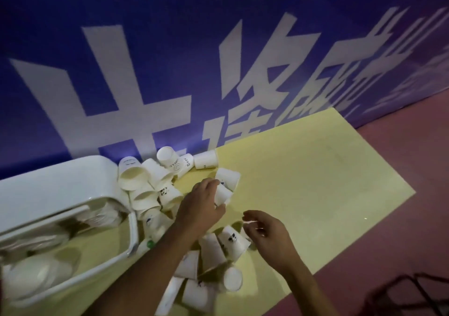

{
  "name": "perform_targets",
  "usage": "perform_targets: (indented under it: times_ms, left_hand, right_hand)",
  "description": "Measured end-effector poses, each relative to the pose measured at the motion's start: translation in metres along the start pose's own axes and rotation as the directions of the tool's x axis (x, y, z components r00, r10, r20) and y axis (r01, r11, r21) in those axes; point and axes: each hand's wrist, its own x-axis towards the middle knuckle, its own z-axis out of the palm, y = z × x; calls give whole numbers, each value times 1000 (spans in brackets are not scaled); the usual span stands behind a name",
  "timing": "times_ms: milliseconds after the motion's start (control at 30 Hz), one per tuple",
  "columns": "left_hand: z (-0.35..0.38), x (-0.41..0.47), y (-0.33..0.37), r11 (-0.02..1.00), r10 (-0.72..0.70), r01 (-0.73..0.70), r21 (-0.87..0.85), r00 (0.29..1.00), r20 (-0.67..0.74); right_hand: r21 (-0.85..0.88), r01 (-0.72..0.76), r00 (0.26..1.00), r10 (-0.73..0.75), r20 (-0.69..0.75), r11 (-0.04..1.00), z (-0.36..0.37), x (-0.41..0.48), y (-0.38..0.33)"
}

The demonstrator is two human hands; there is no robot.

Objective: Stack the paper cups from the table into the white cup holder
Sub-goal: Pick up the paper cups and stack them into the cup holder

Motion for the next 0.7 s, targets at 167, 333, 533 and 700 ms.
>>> perform_targets:
  times_ms: [167,333,533,700]
  left_hand:
    - [45,98,25,957,-4,-40,288,989,150]
    - [78,151,31,876,-55,-84,474,961,271]
    - [87,172,29,812,-54,-142,566,948,315]
    - [71,164,27,971,-122,77,227,974,192]
  right_hand:
    - [-2,-14,998,15,58,1000,-53,47,43]
    - [26,-41,994,39,99,999,-84,88,72]
    - [85,-59,990,47,131,995,-104,136,82]
    - [21,8,991,-11,131,1000,-100,193,63]
